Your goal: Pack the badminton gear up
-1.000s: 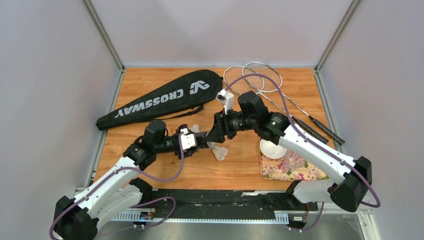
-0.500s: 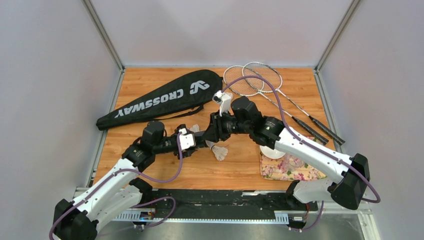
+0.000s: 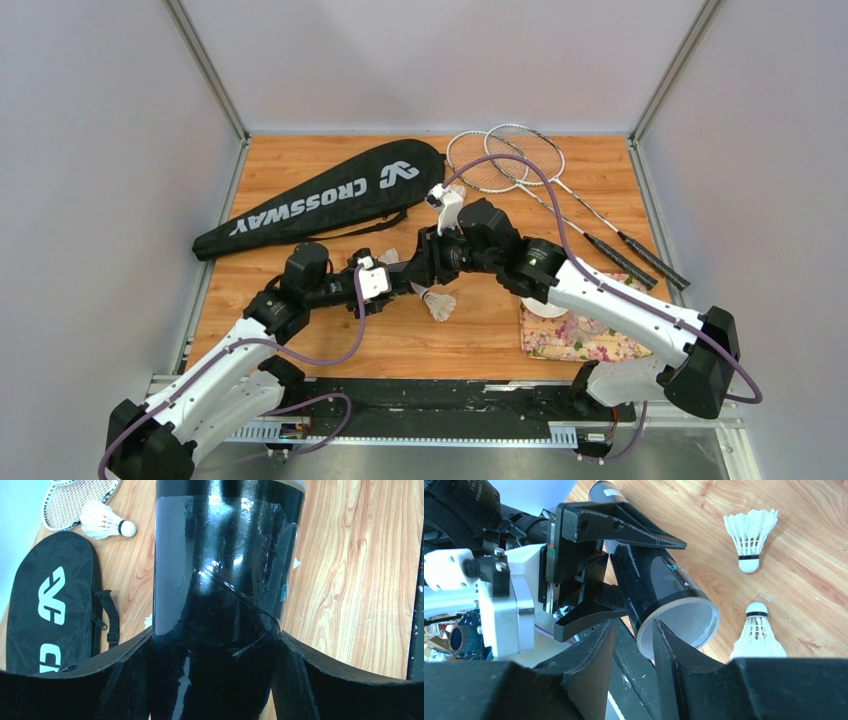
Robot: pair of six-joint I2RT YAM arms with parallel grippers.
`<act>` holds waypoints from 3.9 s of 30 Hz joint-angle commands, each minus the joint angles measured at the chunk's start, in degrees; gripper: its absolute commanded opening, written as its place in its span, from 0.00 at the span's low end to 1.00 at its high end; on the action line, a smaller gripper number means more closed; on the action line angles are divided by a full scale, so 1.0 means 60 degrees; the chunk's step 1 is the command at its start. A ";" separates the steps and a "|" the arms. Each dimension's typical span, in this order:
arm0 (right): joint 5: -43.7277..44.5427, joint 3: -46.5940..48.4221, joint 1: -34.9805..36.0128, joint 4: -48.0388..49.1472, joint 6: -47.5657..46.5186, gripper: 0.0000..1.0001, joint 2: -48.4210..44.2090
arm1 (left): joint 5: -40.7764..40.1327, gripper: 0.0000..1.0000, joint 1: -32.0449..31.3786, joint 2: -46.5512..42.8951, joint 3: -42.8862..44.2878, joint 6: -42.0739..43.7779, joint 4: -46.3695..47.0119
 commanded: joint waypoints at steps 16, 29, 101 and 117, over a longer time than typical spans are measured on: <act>-0.0402 -0.0507 0.0171 0.1186 0.0920 0.17 -0.0255 | 0.0312 0.29 -0.0029 -0.0292 0.0086 -0.0216 0.0889; -0.0327 -0.2673 -0.0268 0.3440 0.2048 0.00 -0.2392 | 0.0239 0.21 -0.0029 -0.0379 -0.0002 -0.0128 0.0860; 0.3363 -0.5766 -0.0108 0.6637 0.3998 0.42 0.0873 | -0.1651 0.18 -0.0029 -0.1683 -0.0676 -0.0671 0.2369; -0.0364 -0.2444 -0.1673 -0.0343 -0.1580 0.00 -0.2582 | -0.0085 0.16 -0.0029 -0.1551 -0.0646 -0.0612 0.2076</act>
